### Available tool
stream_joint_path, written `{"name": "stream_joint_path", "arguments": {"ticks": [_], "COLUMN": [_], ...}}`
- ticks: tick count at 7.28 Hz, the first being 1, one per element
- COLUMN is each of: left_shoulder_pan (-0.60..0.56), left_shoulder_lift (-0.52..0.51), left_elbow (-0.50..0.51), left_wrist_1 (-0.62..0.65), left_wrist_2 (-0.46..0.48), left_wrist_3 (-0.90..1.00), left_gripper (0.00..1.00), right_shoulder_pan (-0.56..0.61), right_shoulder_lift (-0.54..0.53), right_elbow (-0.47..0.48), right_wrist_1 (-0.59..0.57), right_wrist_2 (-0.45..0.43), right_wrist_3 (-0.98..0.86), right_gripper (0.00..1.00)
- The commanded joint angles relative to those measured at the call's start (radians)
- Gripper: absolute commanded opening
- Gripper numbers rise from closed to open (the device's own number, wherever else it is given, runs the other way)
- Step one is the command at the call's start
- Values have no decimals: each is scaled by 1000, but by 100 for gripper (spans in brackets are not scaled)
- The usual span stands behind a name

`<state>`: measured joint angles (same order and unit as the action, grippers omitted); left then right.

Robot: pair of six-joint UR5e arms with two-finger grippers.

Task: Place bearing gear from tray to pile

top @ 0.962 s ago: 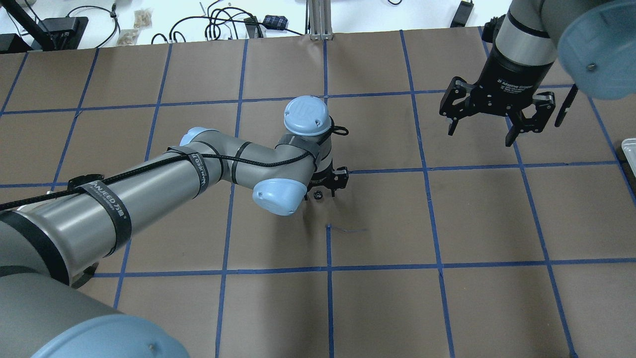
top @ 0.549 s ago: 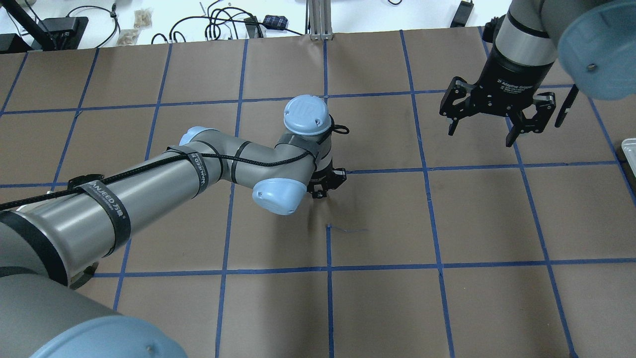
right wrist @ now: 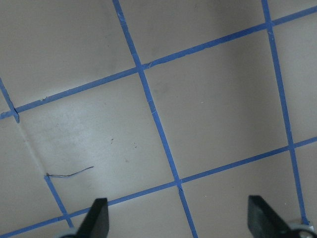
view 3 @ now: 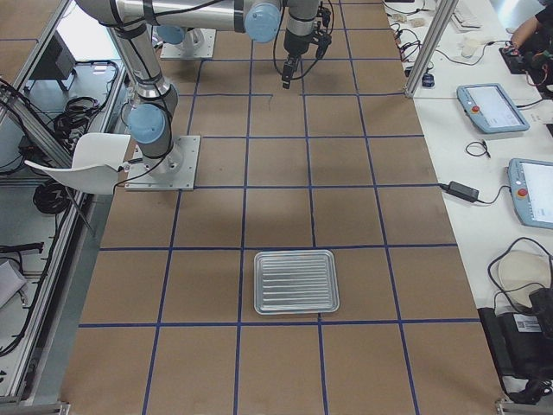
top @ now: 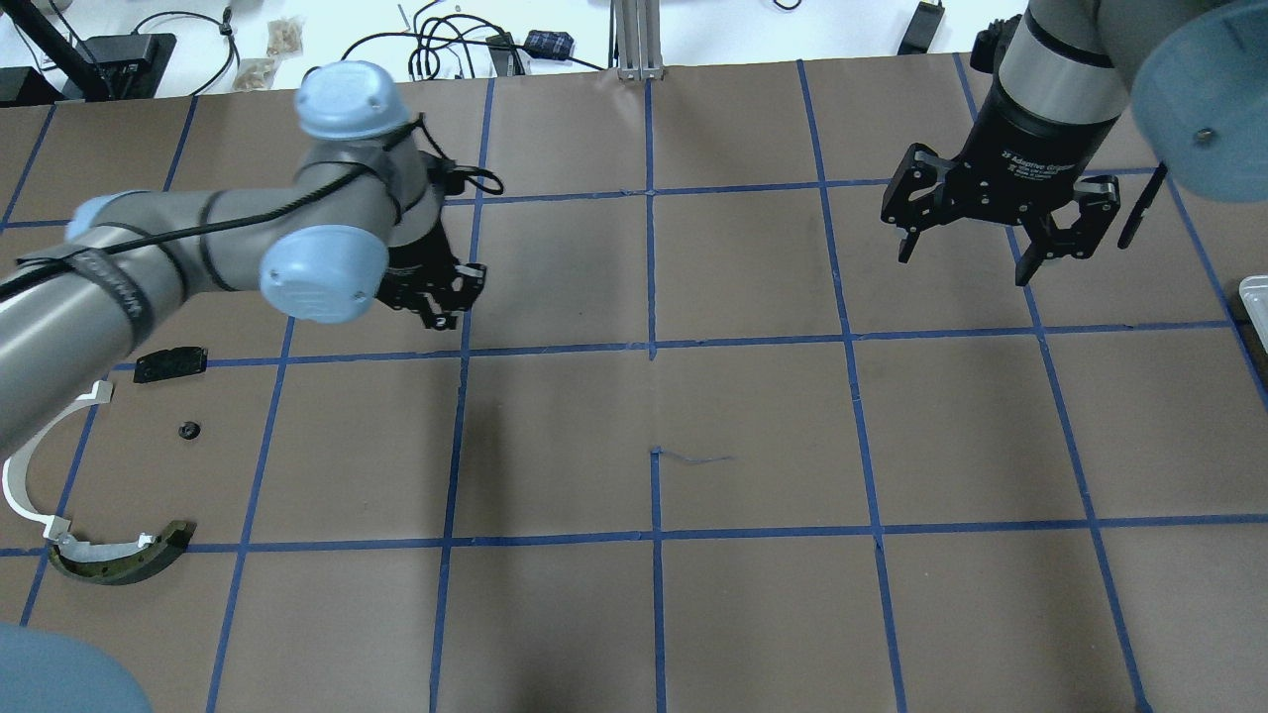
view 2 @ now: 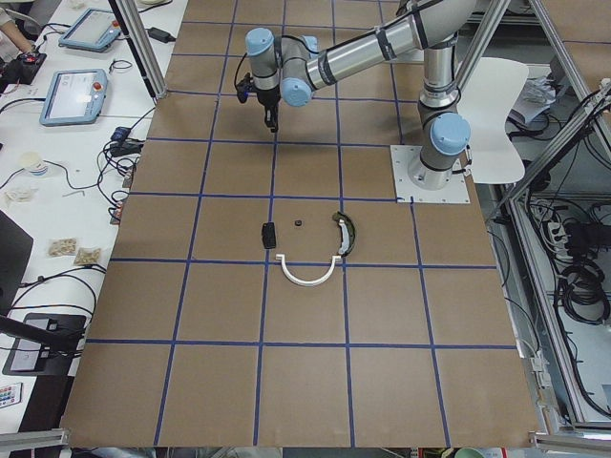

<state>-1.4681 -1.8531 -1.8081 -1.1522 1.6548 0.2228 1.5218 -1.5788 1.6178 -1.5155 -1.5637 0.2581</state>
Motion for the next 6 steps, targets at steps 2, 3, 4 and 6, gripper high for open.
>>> {"name": "stream_joint_path", "arguments": {"ticks": [2,3,4,6], "left_shoulder_pan": [401,454,456,457], "left_shoulder_lift": [32,12,-9,-73], "left_elbow": [-79,-86,-88,-88], "left_wrist_1": [3,0,25,103], "left_wrist_2": [-4,-62,-64,-56], "left_wrist_3": [548,596,598,593], "left_gripper": [0,0,0,0], "right_shoulder_pan": [0,0,0,0], "right_shoulder_lift": [-33,-38,-38,-43], "right_elbow": [2,2,2,2], "right_wrist_1": [0,-8,-11,-12], "right_wrist_2": [5,10,11,13], "right_wrist_3": [-5,-5,-3,0], "right_gripper": [100,100,100,100]}}
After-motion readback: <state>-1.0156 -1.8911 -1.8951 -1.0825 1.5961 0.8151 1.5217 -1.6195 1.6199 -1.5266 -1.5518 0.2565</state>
